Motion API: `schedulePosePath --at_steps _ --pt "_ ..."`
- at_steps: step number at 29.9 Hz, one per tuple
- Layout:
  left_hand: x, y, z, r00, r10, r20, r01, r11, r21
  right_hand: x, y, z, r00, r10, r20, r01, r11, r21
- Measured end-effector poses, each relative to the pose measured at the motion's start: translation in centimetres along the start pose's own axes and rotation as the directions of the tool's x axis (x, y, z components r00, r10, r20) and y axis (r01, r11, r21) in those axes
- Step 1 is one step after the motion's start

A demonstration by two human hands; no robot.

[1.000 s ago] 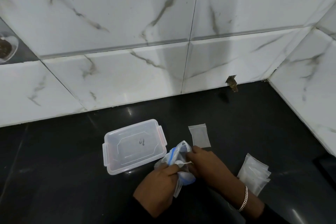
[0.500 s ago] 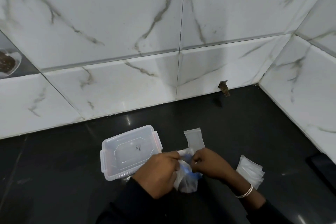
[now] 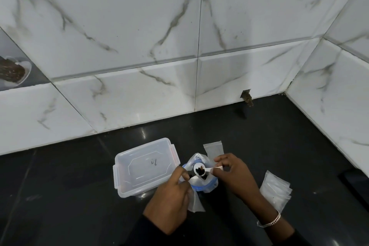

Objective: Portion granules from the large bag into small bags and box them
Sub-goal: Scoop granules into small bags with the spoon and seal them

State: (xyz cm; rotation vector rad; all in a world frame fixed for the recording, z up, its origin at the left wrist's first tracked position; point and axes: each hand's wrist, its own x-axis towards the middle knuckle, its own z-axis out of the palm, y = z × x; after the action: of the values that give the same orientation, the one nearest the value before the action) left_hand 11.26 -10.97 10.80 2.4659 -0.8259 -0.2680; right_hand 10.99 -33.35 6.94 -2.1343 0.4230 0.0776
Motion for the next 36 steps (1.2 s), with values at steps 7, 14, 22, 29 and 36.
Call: schedulePosePath --at_steps 7,14,22,29,36 --pt "0.9 1.3 -2.5 1.000 0.014 0.016 -0.013 0.996 -0.089 -0.8 0.2 -0.8 0.998 0.021 -0.061 -0.018 0.999 0.039" --pt "2.7 2.6 -2.0 0.990 -0.096 0.101 0.082 0.988 0.134 -2.9 -1.7 -2.6 0.989 -0.045 -0.139 0.057 0.995 0.087" --pt "4.0 3.3 -0.5 0.964 -0.222 0.146 0.191 0.961 0.198 -8.3 -4.7 -2.8 0.954 -0.197 -0.224 0.225 0.968 0.111" --pt "4.2 4.3 -0.7 0.945 -0.312 0.099 0.284 0.932 0.227 -10.0 -4.4 -0.2 0.935 -0.160 -0.317 0.218 0.963 0.158" --pt "3.0 5.0 -0.7 0.965 -0.262 0.011 0.258 0.957 0.130 -9.9 -4.3 1.2 0.938 -0.052 -0.344 0.123 0.975 0.186"
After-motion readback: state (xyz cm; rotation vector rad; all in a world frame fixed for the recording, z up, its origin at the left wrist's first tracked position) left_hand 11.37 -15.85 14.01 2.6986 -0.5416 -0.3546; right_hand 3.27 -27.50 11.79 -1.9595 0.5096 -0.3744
